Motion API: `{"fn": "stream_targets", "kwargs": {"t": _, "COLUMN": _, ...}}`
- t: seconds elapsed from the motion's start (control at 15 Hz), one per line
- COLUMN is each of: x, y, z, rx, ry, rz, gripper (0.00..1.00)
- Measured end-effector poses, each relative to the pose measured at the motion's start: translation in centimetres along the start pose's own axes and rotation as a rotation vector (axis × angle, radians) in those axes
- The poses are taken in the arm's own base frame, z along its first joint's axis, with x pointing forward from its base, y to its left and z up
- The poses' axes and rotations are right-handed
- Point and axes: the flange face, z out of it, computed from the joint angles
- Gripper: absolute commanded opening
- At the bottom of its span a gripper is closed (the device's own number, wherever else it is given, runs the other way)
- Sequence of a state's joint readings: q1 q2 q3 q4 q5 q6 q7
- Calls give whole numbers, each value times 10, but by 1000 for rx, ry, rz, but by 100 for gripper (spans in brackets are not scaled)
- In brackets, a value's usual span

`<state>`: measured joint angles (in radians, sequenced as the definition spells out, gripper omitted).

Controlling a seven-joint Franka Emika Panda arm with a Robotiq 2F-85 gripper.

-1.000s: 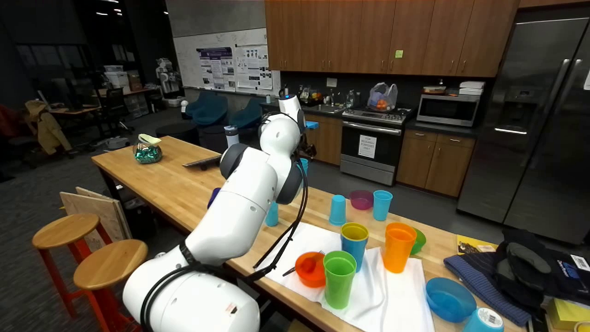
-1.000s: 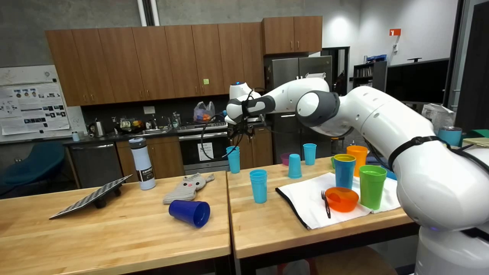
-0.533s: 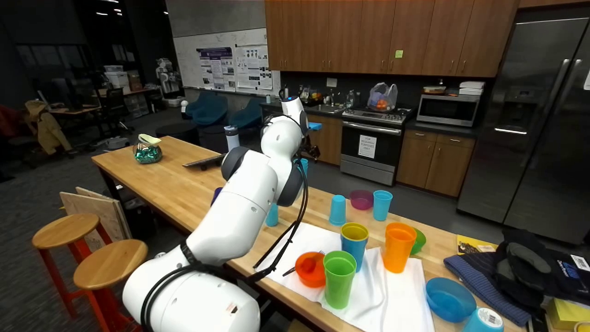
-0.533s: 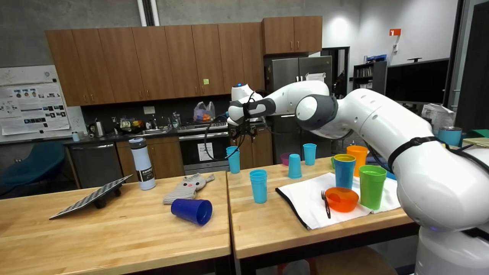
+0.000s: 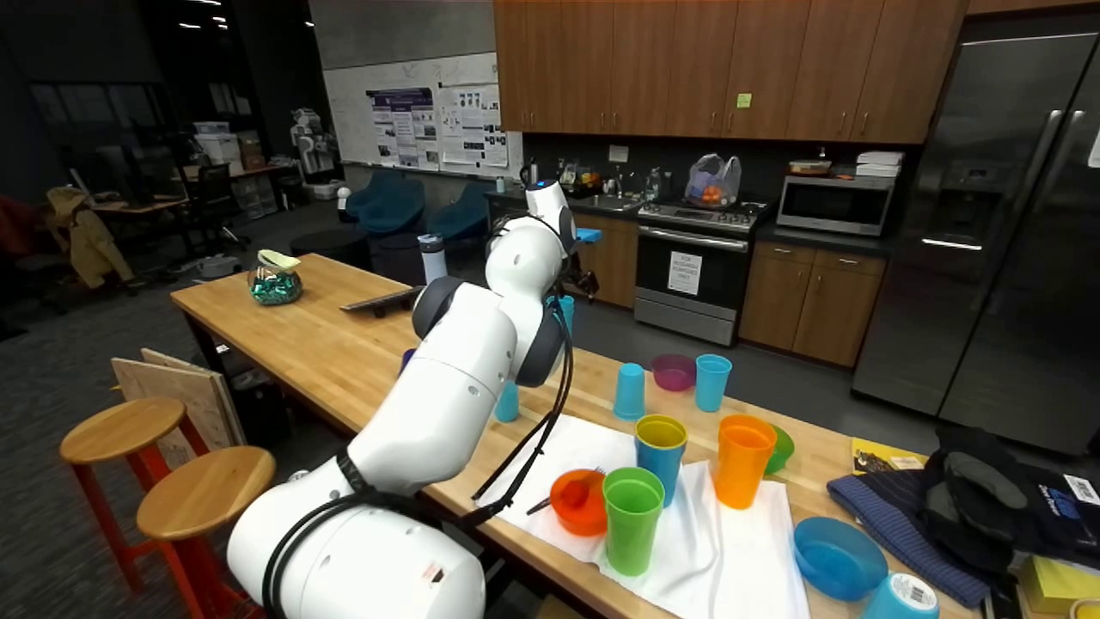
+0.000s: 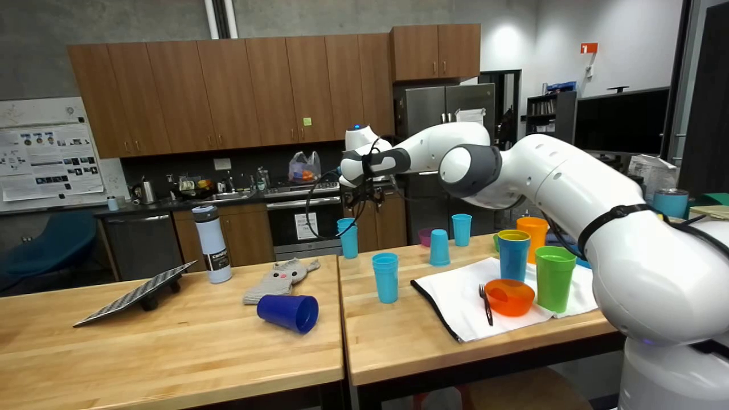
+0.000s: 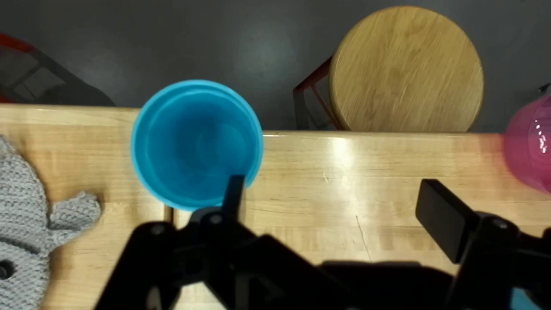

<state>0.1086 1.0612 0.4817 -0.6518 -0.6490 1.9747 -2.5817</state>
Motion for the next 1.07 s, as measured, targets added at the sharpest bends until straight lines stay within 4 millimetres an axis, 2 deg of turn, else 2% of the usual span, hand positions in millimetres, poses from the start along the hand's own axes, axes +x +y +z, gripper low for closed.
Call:
{"fn": "stream_targets", "kwargs": {"t": 0.53, "x": 6, "y": 19, "z": -4, "rx": 14, "ry": -7, "rz": -22, "gripper": 100}}
{"fn": "stream_targets", "kwargs": {"t": 1.07, "x": 5, "y": 15, "z": 0, "rx": 35, "ry": -15, "rz": -21, "gripper": 100}}
